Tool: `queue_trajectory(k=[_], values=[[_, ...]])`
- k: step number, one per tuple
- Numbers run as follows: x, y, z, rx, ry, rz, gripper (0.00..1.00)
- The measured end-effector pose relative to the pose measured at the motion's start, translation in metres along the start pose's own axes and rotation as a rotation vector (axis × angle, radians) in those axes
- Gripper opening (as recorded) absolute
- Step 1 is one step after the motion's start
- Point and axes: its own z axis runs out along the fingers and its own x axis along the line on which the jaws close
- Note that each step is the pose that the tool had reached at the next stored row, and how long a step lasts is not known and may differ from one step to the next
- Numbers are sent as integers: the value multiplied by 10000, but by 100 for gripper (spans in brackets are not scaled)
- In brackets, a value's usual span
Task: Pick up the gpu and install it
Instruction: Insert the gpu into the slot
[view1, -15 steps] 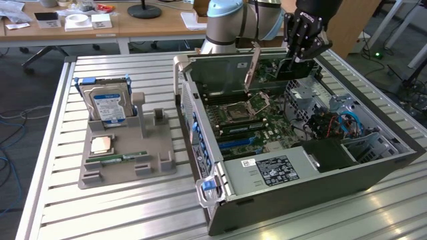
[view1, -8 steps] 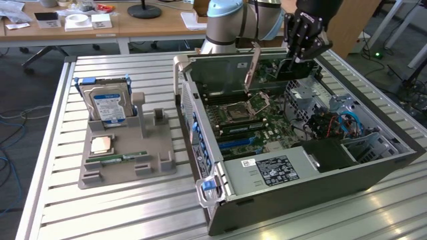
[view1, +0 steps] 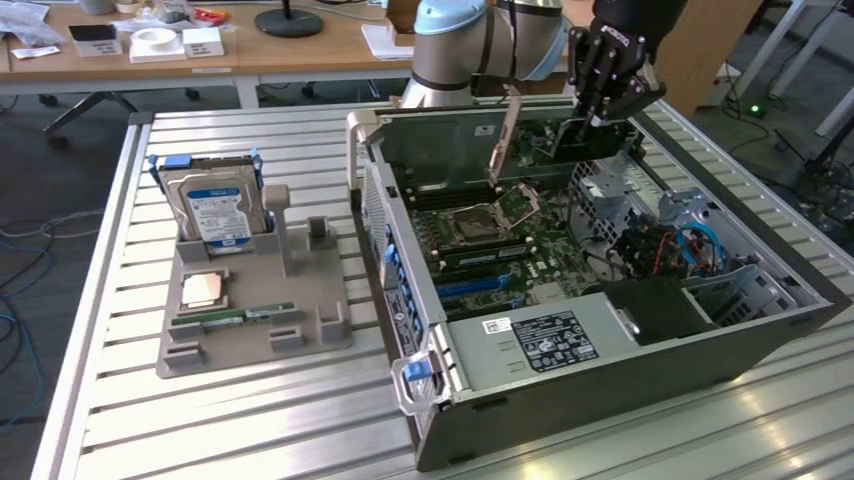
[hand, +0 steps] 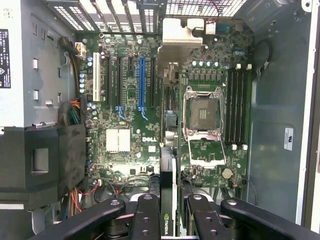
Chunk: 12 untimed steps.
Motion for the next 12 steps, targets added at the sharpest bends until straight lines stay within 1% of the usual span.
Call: queue_trajectory(k=[12], values=[[0, 93, 3, 1, -1, -1, 26]])
